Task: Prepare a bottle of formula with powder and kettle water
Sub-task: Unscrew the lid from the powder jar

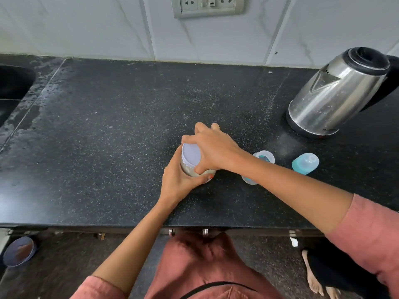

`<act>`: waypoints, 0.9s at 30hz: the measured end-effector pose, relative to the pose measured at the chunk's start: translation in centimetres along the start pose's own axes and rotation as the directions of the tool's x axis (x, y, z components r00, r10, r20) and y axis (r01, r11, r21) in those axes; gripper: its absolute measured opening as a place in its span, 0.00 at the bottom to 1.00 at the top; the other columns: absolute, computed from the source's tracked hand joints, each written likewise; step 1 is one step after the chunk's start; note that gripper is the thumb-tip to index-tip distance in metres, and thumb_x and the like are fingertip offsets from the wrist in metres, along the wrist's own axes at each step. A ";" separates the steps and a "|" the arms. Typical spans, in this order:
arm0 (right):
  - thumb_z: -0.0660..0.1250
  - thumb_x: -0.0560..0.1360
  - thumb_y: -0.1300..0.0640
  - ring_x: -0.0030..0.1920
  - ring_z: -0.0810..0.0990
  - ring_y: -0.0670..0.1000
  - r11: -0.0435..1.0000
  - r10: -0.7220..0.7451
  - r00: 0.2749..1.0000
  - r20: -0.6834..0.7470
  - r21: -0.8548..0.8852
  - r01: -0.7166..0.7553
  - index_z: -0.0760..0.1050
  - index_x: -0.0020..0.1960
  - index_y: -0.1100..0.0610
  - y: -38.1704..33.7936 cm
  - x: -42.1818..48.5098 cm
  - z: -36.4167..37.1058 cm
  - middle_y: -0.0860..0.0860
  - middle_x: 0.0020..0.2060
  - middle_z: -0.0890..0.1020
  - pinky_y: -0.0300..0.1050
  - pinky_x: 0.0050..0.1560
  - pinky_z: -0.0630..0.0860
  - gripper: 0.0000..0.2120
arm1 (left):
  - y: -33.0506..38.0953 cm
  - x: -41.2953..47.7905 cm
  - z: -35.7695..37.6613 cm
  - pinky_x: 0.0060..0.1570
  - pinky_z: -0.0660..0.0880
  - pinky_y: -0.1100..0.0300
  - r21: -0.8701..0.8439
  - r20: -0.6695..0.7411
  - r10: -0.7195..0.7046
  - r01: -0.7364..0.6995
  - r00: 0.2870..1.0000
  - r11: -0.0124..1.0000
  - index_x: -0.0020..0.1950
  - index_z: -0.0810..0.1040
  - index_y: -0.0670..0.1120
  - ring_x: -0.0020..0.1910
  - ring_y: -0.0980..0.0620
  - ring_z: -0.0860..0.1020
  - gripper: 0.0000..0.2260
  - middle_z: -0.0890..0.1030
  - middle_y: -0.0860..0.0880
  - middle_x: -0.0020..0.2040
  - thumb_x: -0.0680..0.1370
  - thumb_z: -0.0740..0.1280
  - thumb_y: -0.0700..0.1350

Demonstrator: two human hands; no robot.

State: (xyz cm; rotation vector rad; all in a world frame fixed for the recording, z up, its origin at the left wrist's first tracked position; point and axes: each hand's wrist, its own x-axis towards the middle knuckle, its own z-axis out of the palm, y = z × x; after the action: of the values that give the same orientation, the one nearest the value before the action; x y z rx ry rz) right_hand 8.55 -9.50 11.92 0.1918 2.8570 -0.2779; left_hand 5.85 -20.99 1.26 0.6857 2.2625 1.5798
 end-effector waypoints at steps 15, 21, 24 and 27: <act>0.68 0.67 0.38 0.64 0.68 0.60 0.995 0.015 0.999 0.048 0.101 -0.020 0.61 0.71 0.50 1.1 -0.2 -0.7 0.52 0.66 0.67 0.53 0.56 0.68 0.37 | 0.0 -0.1 0.1 0.44 0.70 0.77 0.018 -0.008 -0.022 0.022 1.000 1.000 0.56 0.63 0.75 0.51 0.73 0.74 0.34 0.75 0.75 0.51 0.55 0.75 0.61; 0.63 0.69 0.35 0.54 0.75 0.59 0.973 0.115 0.988 -0.103 -0.188 -0.133 0.69 0.62 0.55 -1.1 0.1 0.1 0.56 0.57 0.72 0.47 0.40 0.64 0.30 | 0.5 -0.2 0.0 0.40 0.67 0.81 0.035 -0.014 -0.012 0.013 1.000 0.999 0.55 0.59 0.79 0.49 0.77 0.72 0.35 0.72 0.79 0.50 0.56 0.75 0.62; 0.67 0.69 0.42 0.53 0.75 0.59 0.985 0.072 0.992 -0.104 -0.148 -0.087 0.70 0.60 0.56 -1.3 0.3 -0.2 0.57 0.56 0.73 0.47 0.39 0.65 0.25 | 0.5 -0.2 0.0 0.42 0.67 0.81 0.021 -0.008 -0.024 0.024 1.000 0.999 0.55 0.60 0.79 0.50 0.76 0.73 0.35 0.74 0.77 0.49 0.56 0.76 0.61; 0.69 0.68 0.46 0.54 0.75 0.59 0.992 0.045 0.997 -0.063 -0.115 -0.052 0.70 0.61 0.56 -1.2 0.1 -0.6 0.57 0.56 0.73 0.46 0.41 0.66 0.25 | 0.6 -0.3 0.1 0.42 0.68 0.80 0.013 -0.008 -0.028 0.028 1.000 1.000 0.54 0.60 0.79 0.50 0.74 0.74 0.34 0.74 0.76 0.49 0.56 0.75 0.61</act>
State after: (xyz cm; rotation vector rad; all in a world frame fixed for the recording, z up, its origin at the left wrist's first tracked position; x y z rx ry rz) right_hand 8.15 -10.54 12.69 0.2497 2.9122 -0.0966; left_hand 6.28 -20.91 1.75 0.6494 2.2796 1.5587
